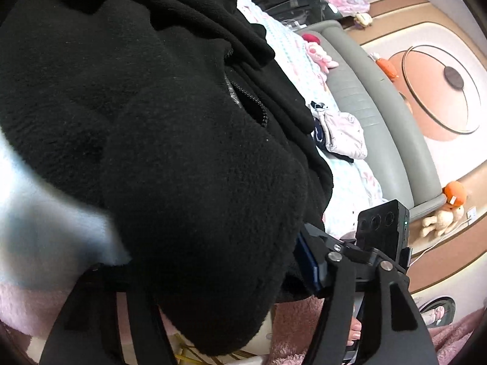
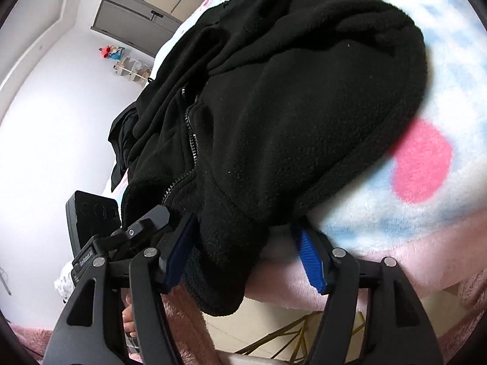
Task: Fold clothes
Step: 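Hold the rolled jacket bundle with both grippers and press it together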
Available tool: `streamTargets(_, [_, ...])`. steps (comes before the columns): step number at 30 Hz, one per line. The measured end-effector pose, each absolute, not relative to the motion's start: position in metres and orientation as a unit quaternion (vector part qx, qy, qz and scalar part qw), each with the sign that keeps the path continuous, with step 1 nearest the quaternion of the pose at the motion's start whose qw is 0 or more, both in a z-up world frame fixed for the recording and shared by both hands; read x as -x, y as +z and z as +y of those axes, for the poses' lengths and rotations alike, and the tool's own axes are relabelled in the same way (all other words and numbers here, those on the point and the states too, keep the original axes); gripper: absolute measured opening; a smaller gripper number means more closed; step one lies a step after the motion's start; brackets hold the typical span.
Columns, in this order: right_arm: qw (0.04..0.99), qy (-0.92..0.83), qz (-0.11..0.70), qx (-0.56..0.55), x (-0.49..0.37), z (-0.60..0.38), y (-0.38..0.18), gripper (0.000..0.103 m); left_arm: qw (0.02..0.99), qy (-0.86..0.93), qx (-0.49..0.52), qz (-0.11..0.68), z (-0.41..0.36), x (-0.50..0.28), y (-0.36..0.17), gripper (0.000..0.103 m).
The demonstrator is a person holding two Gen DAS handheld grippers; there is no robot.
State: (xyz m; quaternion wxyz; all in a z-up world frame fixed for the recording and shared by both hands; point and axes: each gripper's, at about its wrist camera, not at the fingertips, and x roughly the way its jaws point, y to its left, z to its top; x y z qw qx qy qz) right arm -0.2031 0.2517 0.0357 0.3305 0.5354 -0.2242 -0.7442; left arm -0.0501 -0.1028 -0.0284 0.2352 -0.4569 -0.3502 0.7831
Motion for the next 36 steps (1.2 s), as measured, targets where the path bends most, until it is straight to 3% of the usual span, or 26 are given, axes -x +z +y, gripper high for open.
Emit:
streamTargets(2, [0.324, -0.755, -0.233, -0.52, 0.2, 0.257, 0.04, 0.041, 0.237, 0.779, 0.457, -0.358, -0.107, 0.048, -0.029, 0.067])
streamTargets(5, [0.334, -0.765, -0.236, -0.498, 0.198, 0.265, 0.045, 0.036, 0.242, 0.777, 0.46, -0.356, -0.108, 0.048, -0.029, 0.067])
streamTargets(6, [0.336, -0.766, -0.231, -0.497, 0.199, 0.264, 0.045, 0.036, 0.239, 0.779, 0.461, -0.352, -0.108, 0.047, -0.029, 0.066])
streamTargets(10, [0.347, -0.747, -0.228, -0.519, 0.203, 0.263, 0.034, 0.043, 0.229, 0.788, 0.456, -0.343, -0.109, 0.044, -0.024, 0.038])
streamTargets(13, [0.351, -0.742, -0.23, -0.523, 0.206, 0.261, 0.029, 0.053, 0.241, 0.79, 0.446, -0.345, -0.11, 0.041, -0.019, 0.031])
streamTargets(15, [0.349, -0.749, -0.214, -0.521, 0.206, 0.255, 0.029, 0.053, 0.239, 0.786, 0.454, -0.346, -0.109, 0.042, -0.024, 0.031])
streamTargets(23, [0.344, -0.768, -0.19, -0.506, 0.203, 0.262, 0.031, 0.036, 0.228, 0.771, 0.469, -0.366, -0.115, 0.045, -0.038, 0.036])
streamTargets(28, [0.347, -0.765, -0.191, -0.509, 0.212, 0.264, 0.03, 0.037, 0.239, 0.761, 0.47, -0.378, -0.122, 0.051, -0.039, 0.037])
streamTargets(31, [0.343, -0.762, -0.208, -0.509, 0.215, 0.268, 0.027, 0.038, 0.242, 0.762, 0.471, -0.373, -0.122, 0.051, -0.04, 0.043])
streamTargets(33, [0.345, -0.763, -0.203, -0.509, 0.213, 0.264, 0.026, 0.046, 0.252, 0.762, 0.485, -0.349, -0.117, 0.054, -0.04, 0.047])
streamTargets(36, [0.345, -0.77, -0.182, -0.505, 0.208, 0.257, 0.027, 0.05, 0.254, 0.753, 0.489, -0.358, -0.121, 0.055, -0.041, 0.048])
